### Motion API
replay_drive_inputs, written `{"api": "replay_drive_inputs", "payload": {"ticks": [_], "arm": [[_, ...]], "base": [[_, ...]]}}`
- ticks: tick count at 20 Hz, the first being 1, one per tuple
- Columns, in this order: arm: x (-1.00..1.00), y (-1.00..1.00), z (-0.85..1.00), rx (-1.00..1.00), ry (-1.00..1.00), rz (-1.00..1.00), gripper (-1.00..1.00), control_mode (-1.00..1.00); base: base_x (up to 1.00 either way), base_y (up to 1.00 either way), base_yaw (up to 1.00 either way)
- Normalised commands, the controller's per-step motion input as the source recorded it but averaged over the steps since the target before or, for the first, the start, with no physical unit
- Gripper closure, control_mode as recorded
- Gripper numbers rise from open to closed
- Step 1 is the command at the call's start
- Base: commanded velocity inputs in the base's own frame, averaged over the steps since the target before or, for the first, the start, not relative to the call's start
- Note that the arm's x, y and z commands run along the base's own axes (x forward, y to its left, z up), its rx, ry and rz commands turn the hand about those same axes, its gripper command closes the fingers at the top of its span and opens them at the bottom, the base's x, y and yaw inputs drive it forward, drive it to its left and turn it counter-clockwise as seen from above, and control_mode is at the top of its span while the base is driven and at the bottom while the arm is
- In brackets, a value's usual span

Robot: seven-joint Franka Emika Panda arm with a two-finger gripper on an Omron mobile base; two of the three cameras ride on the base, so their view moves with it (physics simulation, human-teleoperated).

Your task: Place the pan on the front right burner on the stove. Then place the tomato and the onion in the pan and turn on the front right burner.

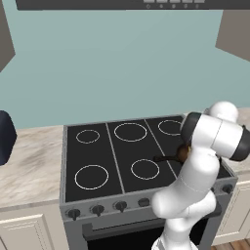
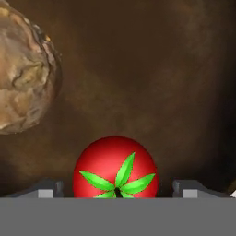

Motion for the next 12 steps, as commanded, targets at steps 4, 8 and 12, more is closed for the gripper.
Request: {"api": "replay_drive_inputs", "payload": {"ticks": [4, 8, 12], "arm": [[-0.16, 0.11, 0.21, 0.0, 0.0, 0.0, -1.0, -1.0], [-0.45, 0.14, 0.59, 0.01, -0.03, 0.0, -1.0, -1.0], [-0.72, 0.02, 0.52, 0.01, -0.04, 0.0, -1.0, -1.0]], "base": [[0.0, 0.0, 0.0], [0.0, 0.0, 0.0], [0.0, 0.0, 0.0]]}}
